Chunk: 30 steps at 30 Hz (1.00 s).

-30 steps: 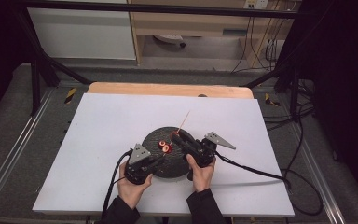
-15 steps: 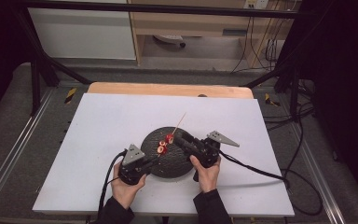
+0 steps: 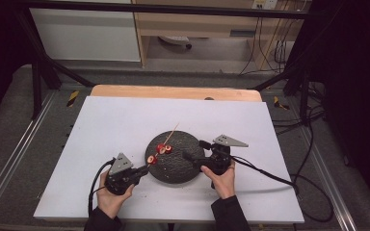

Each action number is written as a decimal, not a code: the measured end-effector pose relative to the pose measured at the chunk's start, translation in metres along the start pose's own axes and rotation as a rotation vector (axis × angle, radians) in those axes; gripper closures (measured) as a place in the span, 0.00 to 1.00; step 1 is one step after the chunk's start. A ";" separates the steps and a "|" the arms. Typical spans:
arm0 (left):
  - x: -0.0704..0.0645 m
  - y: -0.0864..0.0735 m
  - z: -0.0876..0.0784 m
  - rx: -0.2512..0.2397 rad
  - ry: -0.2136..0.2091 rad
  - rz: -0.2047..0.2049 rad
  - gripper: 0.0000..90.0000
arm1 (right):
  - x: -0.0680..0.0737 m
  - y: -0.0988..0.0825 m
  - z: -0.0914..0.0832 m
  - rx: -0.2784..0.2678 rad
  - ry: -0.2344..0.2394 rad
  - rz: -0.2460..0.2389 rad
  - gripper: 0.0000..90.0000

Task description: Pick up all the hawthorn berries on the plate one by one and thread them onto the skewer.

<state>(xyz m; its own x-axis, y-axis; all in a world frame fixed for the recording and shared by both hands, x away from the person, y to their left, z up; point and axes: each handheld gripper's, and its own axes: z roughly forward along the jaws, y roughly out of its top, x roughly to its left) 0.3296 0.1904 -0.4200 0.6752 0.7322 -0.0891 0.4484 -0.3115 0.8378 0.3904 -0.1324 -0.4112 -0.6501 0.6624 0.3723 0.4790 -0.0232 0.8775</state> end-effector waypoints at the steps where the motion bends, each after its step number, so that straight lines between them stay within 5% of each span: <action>1: 0.002 -0.002 -0.003 0.006 0.007 0.007 0.98 | 0.000 0.000 0.000 0.016 -0.006 -0.009 0.07; 16: 0.029 -0.030 -0.029 0.026 0.023 -0.011 0.98 | -0.001 -0.002 0.008 0.218 -0.049 -0.093 0.02; 30: 0.034 -0.038 -0.035 0.034 0.023 -0.008 0.98 | 0.015 0.028 0.044 0.382 -0.057 -0.213 0.05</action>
<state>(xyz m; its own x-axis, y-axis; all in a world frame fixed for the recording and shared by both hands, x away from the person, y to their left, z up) 0.3154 0.2482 -0.4360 0.6582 0.7482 -0.0833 0.4738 -0.3257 0.8182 0.4203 -0.0901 -0.3944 -0.7296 0.6629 0.1681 0.5284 0.3903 0.7539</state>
